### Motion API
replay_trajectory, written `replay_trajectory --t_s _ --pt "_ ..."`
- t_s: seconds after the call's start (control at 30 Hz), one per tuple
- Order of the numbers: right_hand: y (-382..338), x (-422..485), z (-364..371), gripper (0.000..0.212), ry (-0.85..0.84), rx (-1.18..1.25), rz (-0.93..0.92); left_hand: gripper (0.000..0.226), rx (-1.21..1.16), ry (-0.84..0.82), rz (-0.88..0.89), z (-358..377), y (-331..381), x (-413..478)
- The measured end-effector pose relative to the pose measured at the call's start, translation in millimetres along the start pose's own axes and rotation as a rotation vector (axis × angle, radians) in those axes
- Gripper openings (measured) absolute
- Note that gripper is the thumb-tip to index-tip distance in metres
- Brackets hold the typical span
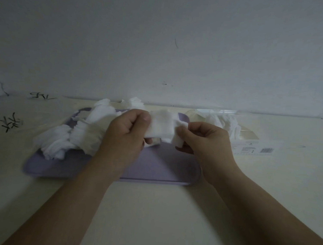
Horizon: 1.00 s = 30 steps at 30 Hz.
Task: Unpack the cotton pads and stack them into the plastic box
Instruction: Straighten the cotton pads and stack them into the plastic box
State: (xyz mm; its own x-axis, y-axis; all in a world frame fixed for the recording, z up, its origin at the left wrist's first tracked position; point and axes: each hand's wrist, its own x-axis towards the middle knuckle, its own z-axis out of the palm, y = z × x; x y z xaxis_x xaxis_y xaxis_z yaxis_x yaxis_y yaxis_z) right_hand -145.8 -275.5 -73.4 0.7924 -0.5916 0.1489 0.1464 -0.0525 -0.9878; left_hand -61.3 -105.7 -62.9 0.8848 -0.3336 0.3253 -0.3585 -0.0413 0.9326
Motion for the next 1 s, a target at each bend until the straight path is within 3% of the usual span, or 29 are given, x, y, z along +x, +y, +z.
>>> replay_trajectory --t_s 0.1,0.27,0.33,0.47,0.73,0.83,1.0 --pt "-2.2 -2.3 1.0 0.011 -0.05 0.046 0.015 0.022 0.067 -0.137 0.054 5.4 -4.2 -3.8" --pt "-2.4 -2.3 0.9 0.01 -0.061 0.057 0.013 0.021 0.122 -0.212 0.096 5.0 -11.5 -2.7" --pt "0.1 0.0 0.5 0.006 -0.03 0.116 0.046 0.018 0.124 -0.214 0.078 5.7 -11.4 -3.2" --pt "4.2 3.0 -0.3 0.027 -0.078 0.157 0.068 0.02 -0.04 -0.201 -0.041 5.3 -9.7 -3.4" --pt "-2.4 -1.5 -0.8 0.012 -0.113 0.332 0.144 0.018 -0.427 -0.211 -0.231 5.9 -6.7 -0.3" --pt "-1.6 -0.5 2.2 0.002 -0.056 0.302 0.165 0.009 -0.372 -0.194 -0.217 10.5 -10.8 -2.9" --pt "-2.6 -3.9 8.2 0.016 -0.143 0.359 0.201 0.006 -0.283 -0.145 -0.208 14.1 -14.9 -3.3"
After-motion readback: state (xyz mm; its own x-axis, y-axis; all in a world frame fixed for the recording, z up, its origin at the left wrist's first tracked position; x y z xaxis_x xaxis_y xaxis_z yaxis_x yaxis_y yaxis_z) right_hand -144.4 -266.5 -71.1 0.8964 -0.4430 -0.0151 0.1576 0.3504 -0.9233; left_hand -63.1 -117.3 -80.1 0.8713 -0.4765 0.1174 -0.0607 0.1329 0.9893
